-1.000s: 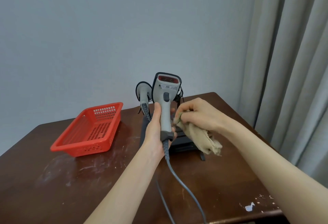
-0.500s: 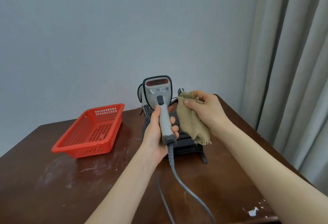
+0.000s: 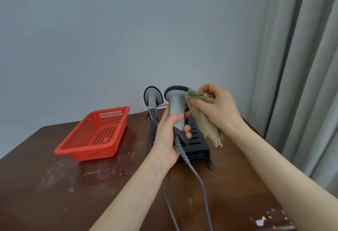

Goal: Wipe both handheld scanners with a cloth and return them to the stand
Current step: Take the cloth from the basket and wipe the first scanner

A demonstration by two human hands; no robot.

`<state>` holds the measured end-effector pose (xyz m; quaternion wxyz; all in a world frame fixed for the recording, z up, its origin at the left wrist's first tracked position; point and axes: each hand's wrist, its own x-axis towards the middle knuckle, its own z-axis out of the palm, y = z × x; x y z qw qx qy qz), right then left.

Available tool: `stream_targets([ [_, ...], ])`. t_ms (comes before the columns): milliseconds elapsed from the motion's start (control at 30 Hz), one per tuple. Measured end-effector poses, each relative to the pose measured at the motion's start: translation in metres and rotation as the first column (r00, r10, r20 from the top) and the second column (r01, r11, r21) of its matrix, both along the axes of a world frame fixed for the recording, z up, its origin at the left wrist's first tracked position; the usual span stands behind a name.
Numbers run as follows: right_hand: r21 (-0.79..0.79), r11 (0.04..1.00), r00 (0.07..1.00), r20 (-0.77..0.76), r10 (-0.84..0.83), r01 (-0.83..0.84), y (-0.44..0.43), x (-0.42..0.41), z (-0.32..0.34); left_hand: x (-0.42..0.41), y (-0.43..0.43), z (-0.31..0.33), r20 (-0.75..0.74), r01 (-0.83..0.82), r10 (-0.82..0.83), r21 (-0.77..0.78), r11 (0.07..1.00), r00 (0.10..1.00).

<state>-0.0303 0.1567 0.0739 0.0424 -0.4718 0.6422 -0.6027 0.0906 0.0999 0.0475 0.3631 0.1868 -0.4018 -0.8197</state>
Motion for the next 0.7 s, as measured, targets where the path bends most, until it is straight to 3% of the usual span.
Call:
stream_targets([
  [167, -0.020, 0.997, 0.987, -0.138, -0.077, 0.075, 0.000, 0.004, 0.002, -0.004, 0.007, -0.006, 0.096, -0.061, 0.060, 0.014, 0.998, 0.994],
  [267, 0.059, 0.996, 0.988, -0.142, -0.055, 0.064, -0.002, 0.002, -0.002, -0.005, 0.005, -0.009, 0.162, -0.025, 0.044, -0.118, 0.993, 0.986],
  [433, 0.246, 0.941, 0.951, -0.147, 0.273, -0.232, 0.012, 0.000, 0.001, -0.002, 0.002, -0.018, 0.225, 0.023, 0.077, -0.411, 0.911, 0.971],
  [500, 0.337, 0.903, 0.926, -0.169, 0.337, -0.267, 0.016, -0.004, 0.003, 0.000, 0.001, -0.022, 0.254, 0.021, 0.115, -0.479, 0.877, 0.960],
  [567, 0.313, 0.940, 0.938, -0.266, 0.223, -0.135, 0.013, -0.009, 0.001, 0.000, 0.001, -0.024, 0.282, 0.044, 0.123, -0.519, 0.853, 0.951],
  [633, 0.184, 0.982, 0.942, -0.334, 0.026, 0.038, 0.006, -0.012, -0.001, -0.003, 0.000, -0.024, 0.309, 0.056, 0.137, -0.543, 0.838, 0.941],
  [700, 0.099, 0.990, 0.934, -0.352, -0.056, 0.096, 0.003, -0.011, -0.003, -0.006, 0.000, -0.025, 0.317, 0.038, 0.176, -0.568, 0.822, 0.932],
])
